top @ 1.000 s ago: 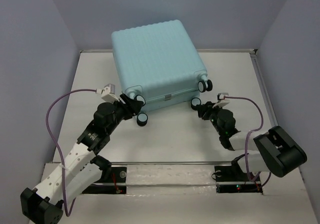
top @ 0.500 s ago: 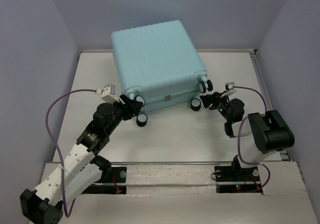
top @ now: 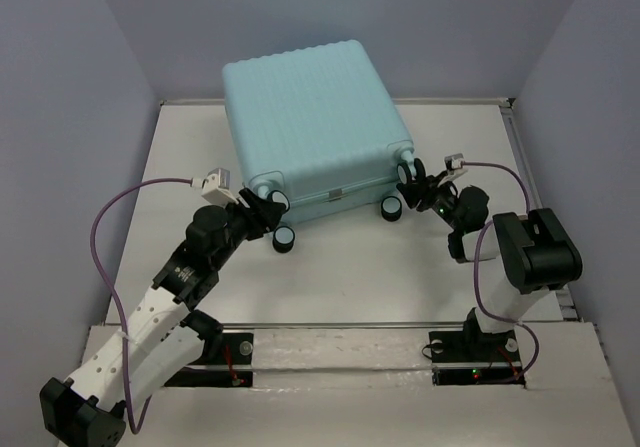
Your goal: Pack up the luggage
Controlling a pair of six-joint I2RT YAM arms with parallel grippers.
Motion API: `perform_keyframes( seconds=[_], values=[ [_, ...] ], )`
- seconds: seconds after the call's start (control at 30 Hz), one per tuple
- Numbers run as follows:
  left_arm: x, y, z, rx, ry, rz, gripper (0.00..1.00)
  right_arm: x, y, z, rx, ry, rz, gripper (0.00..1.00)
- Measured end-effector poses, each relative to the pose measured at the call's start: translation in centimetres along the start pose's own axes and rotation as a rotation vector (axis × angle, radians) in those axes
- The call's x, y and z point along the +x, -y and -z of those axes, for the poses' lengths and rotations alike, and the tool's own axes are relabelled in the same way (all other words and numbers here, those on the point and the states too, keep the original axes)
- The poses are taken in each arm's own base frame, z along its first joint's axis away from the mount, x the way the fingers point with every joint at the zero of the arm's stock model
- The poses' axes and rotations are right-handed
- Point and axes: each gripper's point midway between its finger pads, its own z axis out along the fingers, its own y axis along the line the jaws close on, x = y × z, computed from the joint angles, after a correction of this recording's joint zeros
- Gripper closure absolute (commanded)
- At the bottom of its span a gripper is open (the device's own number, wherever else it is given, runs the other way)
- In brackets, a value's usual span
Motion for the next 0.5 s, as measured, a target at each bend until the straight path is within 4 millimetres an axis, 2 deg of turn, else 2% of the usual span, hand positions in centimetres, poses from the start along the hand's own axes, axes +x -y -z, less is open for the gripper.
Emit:
perform_keyframes(
  seconds=[0.1,0.17,0.2,0.5],
  values=[
    [-0.05,0.01,-0.01,0.0,0.002,0.001,0.94,0.26,-0.05,-0.31,-0.023,-0.013,0.003,0.78],
    [-0.06,0.02,-0.01,0.0,0.003,0.001,0.94,0.25,-0.04,-0.54,-0.036,-0.017,0.002,0.84],
    [-0.06,0.01,-0.01,0.0,0.003,0.001,0.94,0.2,0.0,-0.61,-0.036,-0.016,0.005,0.92],
    [0.0,-0.04,0.0,-0.002,0.001,0.001,0.94,0.04,0.24,-0.77,-0.023,-0.008,-0.018,0.93]
  ],
)
